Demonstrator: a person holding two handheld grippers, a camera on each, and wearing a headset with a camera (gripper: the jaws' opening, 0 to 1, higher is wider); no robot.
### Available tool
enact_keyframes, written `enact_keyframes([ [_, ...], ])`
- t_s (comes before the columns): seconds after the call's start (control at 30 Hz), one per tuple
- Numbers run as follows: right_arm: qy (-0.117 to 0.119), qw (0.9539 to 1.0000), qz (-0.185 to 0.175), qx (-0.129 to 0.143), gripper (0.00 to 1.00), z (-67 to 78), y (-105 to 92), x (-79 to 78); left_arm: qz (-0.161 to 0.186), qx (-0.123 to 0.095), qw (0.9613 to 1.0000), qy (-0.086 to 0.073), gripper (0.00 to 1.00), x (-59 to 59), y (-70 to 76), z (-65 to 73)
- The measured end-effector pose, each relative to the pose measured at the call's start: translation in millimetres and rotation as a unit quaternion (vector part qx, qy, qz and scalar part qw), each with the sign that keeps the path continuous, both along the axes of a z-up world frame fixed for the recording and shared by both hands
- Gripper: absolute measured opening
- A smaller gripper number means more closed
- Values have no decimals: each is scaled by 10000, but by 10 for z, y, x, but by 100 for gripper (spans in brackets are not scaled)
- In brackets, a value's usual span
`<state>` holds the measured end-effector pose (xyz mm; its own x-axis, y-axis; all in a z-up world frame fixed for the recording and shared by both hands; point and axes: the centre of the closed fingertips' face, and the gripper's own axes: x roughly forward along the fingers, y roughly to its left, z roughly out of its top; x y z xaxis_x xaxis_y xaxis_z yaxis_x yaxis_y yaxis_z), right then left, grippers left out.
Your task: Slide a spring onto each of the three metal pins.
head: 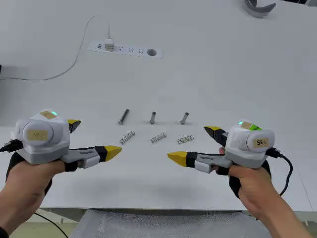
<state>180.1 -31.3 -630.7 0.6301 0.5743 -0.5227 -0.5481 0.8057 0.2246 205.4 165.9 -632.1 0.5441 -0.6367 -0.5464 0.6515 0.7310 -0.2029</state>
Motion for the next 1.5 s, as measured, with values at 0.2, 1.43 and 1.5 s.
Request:
enact_keyframes([
  [0.2, -12, 10000, 33, 4, 95, 10, 12, -4, -1, 13, 10000, 13, 85, -4, 2, -2],
  [1.43, 76, 10000, -48, -38, 95, -20, -44, -55, -162, 93, 9998, 103, 85, 48, -48, -44],
  [1.5, 84, 9999, -74, -44, 95, -24, -61, -59, -200, 119, 9997, 115, 85, 55, -62, -59],
])
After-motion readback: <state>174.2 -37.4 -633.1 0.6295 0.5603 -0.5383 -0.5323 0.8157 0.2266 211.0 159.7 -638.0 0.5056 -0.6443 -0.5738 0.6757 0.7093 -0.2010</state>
